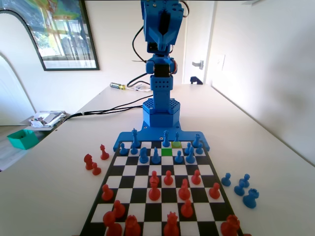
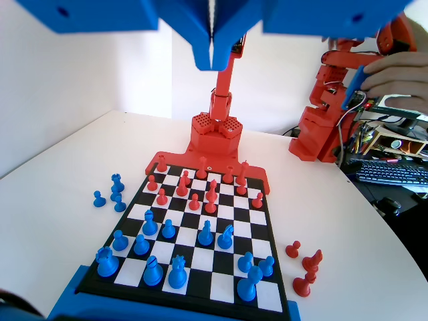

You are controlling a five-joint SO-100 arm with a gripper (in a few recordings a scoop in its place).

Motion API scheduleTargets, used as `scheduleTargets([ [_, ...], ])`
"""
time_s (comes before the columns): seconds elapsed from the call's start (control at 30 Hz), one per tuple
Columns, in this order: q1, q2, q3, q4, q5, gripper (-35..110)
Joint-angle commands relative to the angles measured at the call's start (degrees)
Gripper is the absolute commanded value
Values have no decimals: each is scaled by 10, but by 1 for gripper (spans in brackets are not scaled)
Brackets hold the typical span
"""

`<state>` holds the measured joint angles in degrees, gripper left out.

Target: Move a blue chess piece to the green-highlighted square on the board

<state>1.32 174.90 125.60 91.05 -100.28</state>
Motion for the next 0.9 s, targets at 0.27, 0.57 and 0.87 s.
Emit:
scheduleTargets([
  [0.27,-11,-2,-14,-13,-33,1],
  [0.57,-52,-120,-139,25,-124,1],
  [0.87,-65,-301,-217,69,-288,1],
])
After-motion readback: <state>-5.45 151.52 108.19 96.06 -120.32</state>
